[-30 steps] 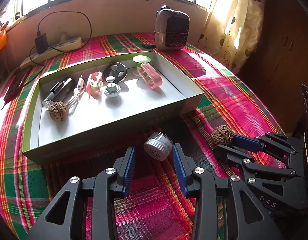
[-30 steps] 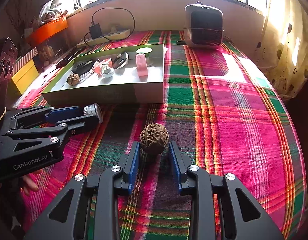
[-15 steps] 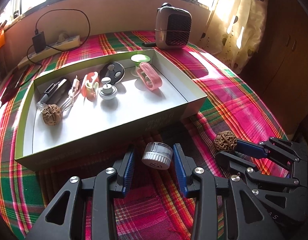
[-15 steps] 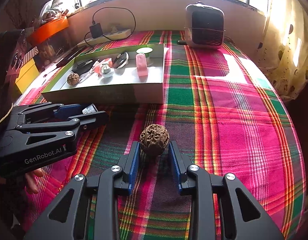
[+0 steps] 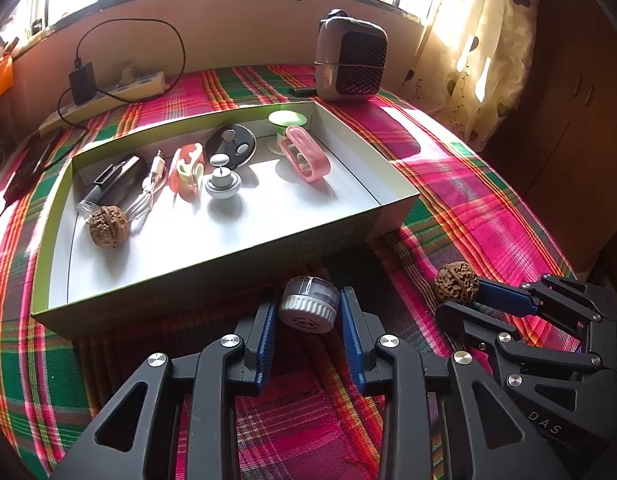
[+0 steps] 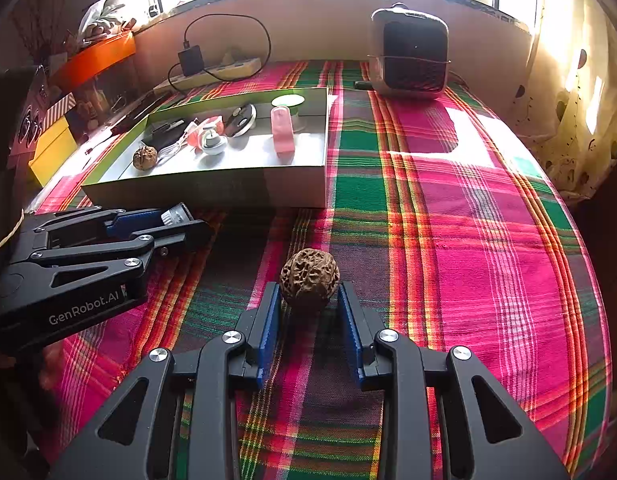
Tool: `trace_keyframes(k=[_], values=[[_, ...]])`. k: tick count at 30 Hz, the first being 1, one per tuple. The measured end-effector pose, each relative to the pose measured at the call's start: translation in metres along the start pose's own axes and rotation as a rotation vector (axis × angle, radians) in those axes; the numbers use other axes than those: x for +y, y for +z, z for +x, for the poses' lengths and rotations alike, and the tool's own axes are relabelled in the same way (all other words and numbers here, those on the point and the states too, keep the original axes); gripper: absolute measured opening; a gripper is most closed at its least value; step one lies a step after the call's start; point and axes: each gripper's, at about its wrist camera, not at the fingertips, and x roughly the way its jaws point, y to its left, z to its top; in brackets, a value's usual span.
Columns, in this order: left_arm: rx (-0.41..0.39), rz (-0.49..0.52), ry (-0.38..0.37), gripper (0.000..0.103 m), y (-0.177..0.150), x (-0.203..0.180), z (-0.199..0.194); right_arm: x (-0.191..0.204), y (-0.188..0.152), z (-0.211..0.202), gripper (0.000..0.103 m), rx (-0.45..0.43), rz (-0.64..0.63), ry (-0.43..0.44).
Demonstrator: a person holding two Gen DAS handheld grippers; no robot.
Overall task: Organize objects
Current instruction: 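Lift the walnut and white cylinder and carry both over the white box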
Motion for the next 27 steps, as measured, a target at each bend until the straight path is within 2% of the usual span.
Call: trace_keyframes(k=[27], values=[[-0.003,-0.002,-0.002,0.028,-0.0009,0.0009,-0.0008,-0.0001,-0.0003,0.001,0.031,0.001,-0.007,-0.008]])
